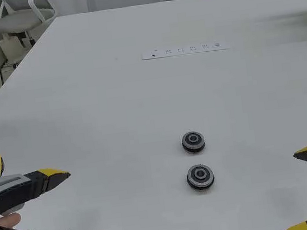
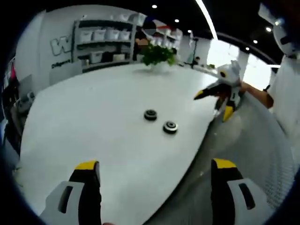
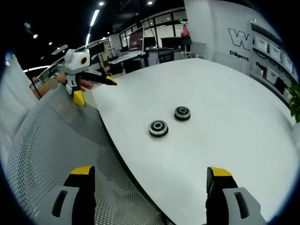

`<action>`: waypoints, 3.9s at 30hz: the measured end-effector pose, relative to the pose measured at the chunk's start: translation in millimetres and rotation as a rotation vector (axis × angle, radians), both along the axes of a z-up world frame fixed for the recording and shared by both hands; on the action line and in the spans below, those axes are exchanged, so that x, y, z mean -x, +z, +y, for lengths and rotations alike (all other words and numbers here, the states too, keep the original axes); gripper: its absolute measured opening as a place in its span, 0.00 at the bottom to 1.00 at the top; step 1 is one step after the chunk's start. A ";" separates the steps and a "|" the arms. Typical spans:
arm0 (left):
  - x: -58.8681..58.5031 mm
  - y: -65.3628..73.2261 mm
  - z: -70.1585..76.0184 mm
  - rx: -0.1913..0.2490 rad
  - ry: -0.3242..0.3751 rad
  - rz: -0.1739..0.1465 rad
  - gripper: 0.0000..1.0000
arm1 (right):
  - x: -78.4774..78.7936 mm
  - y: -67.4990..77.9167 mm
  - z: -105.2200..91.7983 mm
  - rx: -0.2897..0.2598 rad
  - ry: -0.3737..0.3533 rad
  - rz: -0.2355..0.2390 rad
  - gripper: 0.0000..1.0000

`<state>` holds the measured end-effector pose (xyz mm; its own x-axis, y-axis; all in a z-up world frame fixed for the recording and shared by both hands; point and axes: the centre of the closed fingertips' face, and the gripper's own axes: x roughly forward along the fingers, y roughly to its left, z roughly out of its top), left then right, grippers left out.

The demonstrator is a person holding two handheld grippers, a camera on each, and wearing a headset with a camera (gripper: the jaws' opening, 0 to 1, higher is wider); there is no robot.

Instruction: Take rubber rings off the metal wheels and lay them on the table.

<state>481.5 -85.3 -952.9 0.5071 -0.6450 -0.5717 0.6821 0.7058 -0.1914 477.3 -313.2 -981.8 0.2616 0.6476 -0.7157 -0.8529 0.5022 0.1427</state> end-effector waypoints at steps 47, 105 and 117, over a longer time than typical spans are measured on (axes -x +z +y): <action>2.2 -1.8 -0.8 -0.015 -0.012 0.003 0.95 | -0.2 -5.4 -4.8 0.030 -0.010 0.012 0.92; -19.3 57.4 12.0 -0.083 -0.040 -0.156 0.95 | -35.8 52.2 -1.3 -0.138 -0.102 -0.112 0.90; -48.8 95.2 9.0 -0.094 -0.066 -0.269 0.97 | -72.9 106.2 10.8 -0.184 -0.088 -0.255 0.86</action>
